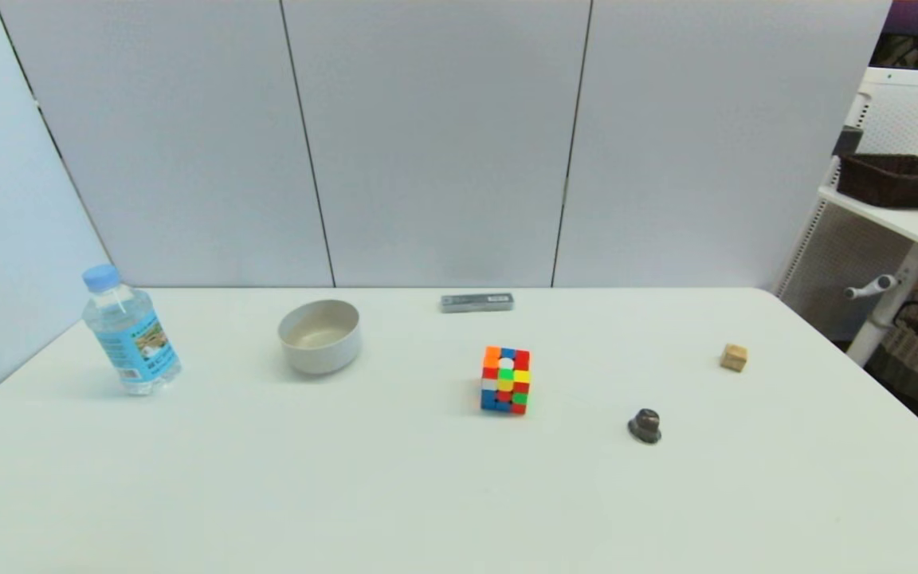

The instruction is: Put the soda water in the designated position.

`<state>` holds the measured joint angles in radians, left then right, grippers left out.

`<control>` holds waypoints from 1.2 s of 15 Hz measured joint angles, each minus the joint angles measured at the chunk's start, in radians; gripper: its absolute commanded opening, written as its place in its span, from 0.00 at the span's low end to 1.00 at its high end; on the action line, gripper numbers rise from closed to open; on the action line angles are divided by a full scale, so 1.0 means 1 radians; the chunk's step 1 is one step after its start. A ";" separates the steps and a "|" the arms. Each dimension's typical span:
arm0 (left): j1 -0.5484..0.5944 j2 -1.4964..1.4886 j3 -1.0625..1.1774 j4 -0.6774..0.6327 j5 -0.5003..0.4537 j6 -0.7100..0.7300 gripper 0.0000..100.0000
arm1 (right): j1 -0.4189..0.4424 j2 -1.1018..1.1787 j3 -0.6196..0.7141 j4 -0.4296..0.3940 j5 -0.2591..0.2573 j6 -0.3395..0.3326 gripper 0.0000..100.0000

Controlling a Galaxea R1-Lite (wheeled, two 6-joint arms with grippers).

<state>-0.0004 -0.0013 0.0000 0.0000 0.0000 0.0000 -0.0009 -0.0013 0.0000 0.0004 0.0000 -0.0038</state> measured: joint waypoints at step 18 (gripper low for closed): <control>-0.001 0.285 -0.309 -0.001 0.049 -0.063 1.00 | 0.000 0.000 0.000 0.000 0.000 0.001 1.00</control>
<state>-0.0013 0.2838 -0.3094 -0.0013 0.0489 -0.0630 -0.0009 -0.0013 0.0000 0.0000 0.0000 -0.0032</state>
